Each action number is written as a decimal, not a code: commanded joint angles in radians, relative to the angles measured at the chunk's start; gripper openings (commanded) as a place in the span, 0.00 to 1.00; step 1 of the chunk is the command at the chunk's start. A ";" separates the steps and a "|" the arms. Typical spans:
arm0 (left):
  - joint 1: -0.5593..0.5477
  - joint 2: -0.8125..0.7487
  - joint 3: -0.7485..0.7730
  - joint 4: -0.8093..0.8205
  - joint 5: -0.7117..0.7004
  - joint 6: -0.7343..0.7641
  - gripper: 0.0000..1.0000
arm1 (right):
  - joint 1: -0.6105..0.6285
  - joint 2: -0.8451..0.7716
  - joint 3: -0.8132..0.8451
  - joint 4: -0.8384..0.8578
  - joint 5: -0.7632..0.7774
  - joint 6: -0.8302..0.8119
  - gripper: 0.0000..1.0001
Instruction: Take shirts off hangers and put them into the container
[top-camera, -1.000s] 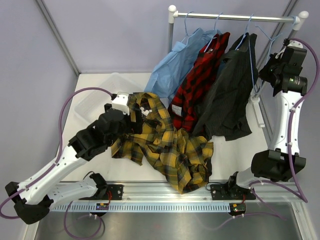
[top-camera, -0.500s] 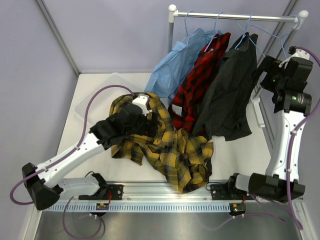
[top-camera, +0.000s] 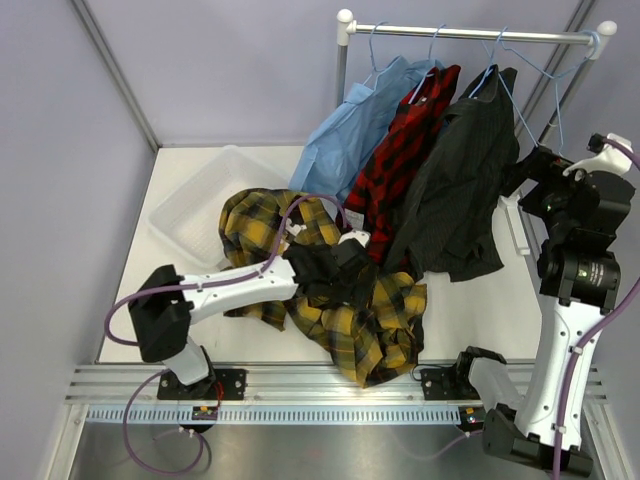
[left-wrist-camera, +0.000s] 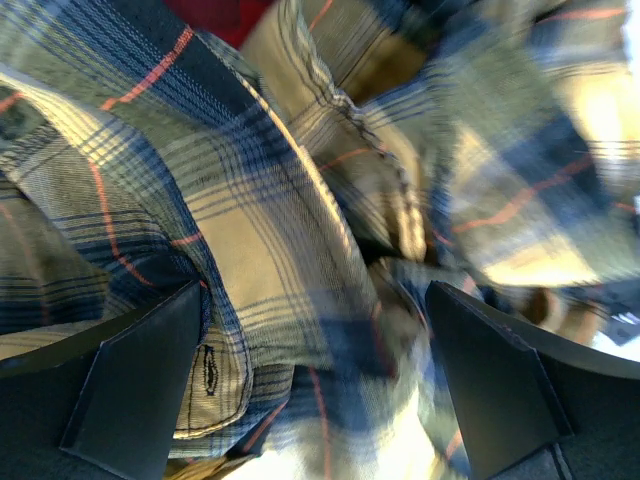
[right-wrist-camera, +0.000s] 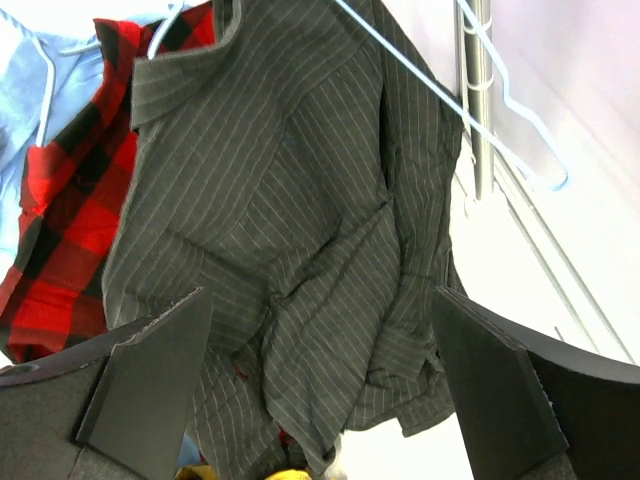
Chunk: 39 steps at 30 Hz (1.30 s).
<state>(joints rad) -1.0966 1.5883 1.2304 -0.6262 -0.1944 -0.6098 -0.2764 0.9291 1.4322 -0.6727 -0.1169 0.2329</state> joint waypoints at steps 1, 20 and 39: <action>-0.002 0.062 0.026 0.022 -0.060 -0.065 0.99 | 0.000 -0.042 -0.050 0.051 -0.006 0.031 0.99; 0.001 -0.147 -0.140 0.043 -0.305 -0.073 0.00 | 0.080 -0.082 -0.038 0.035 -0.024 0.008 0.99; 0.568 -0.269 0.788 -0.155 -0.571 0.602 0.00 | 0.146 -0.101 -0.056 0.042 -0.066 0.017 0.99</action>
<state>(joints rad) -0.6262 1.2739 1.9041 -0.8719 -0.7490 -0.1581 -0.1425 0.8436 1.3613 -0.6548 -0.1505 0.2474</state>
